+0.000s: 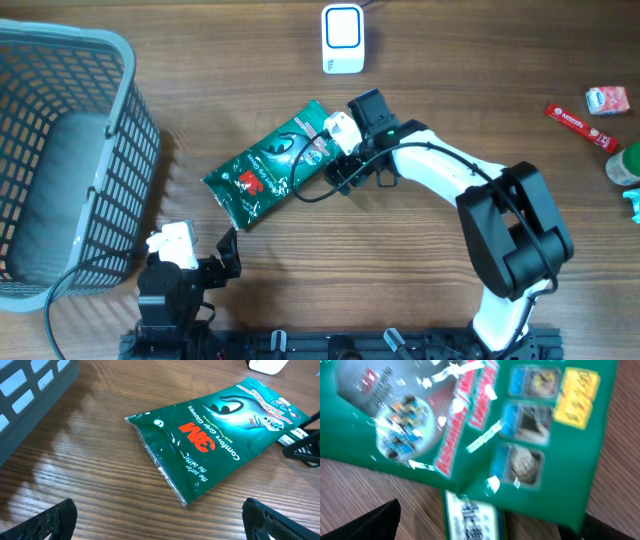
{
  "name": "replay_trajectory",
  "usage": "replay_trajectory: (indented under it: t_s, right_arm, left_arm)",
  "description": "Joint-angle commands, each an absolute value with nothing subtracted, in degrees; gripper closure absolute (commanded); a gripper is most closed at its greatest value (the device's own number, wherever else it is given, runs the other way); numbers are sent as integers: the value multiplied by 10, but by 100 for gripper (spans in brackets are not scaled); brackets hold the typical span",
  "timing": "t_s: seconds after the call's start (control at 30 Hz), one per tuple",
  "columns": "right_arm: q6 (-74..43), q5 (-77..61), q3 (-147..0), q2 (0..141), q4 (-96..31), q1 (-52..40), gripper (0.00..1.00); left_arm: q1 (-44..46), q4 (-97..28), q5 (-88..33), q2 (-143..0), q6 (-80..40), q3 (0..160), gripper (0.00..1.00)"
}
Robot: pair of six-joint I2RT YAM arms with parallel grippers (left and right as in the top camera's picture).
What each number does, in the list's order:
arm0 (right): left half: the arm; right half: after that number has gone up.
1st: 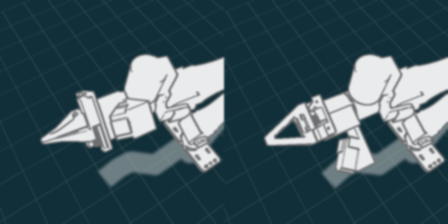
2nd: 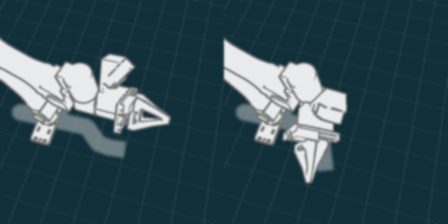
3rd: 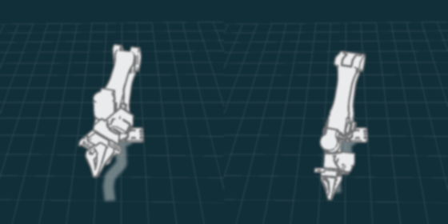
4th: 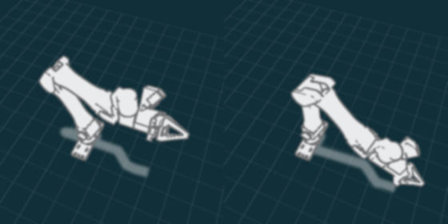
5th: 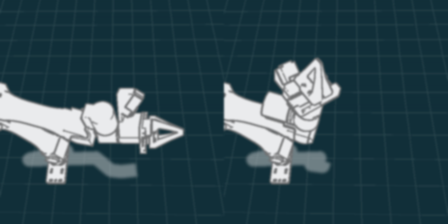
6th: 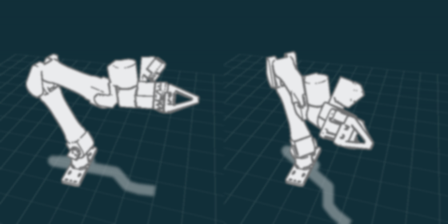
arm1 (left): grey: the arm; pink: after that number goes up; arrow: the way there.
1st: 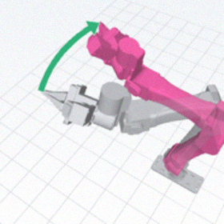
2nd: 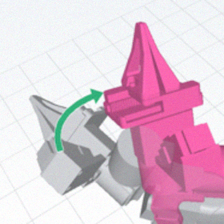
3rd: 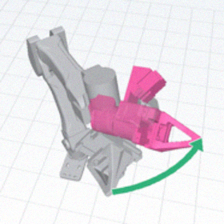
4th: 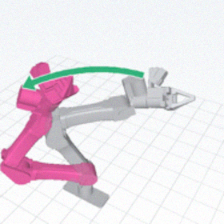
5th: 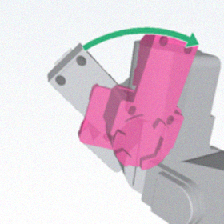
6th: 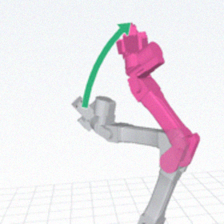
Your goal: Scan the item barcode
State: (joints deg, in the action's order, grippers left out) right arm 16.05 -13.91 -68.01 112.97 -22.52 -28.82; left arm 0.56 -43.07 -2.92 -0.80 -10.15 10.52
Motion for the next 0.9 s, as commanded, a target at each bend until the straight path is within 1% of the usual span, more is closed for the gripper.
replay_trajectory:
  t_s: [0.0, 0.03, 0.07, 0.1, 0.13, 0.27, 0.47, 0.5, 0.57, 0.7, 0.8, 0.87]
  right_arm:
    - [147, -155, -678, 1159, -215, -298, 15]
    - [140, -152, -678, 1159, -213, -297, 34]
    - [128, -140, -678, 1159, -215, -297, 41]
    - [117, -128, -678, 1159, -219, -296, 46]
    - [118, -124, -678, 1159, -223, -296, 47]
    - [74, -125, -709, 1157, -258, -296, 47]
    - [70, -192, -794, 1130, -401, -295, 50]
    - [55, -197, -794, 1120, -406, -293, 47]
    - [58, -173, -794, 1120, -404, -293, 16]
    - [59, -49, -775, 1133, -371, -305, 12]
    - [60, -39, -764, 1162, -335, -307, 12]
    - [76, -67, -764, 1176, -326, -308, 0]
  left_arm:
    - [3, -429, -32, -4, -94, 104, 0]
    - [3, -429, -32, -4, -94, 104, 0]
    - [3, -429, -32, -4, -94, 104, 0]
    - [3, -429, -32, -4, -94, 104, 0]
    - [3, -429, -32, -4, -94, 104, 0]
    - [3, -429, -32, -4, -94, 104, 0]
    - [3, -429, -32, -4, -94, 104, 0]
    - [3, -429, -32, -4, -94, 104, 0]
    - [3, -429, -32, -4, -94, 104, 0]
    - [3, -429, -32, -4, -94, 104, 0]
    - [3, -429, -32, -4, -94, 104, 0]
    - [3, -429, -32, -4, -94, 104, 0]
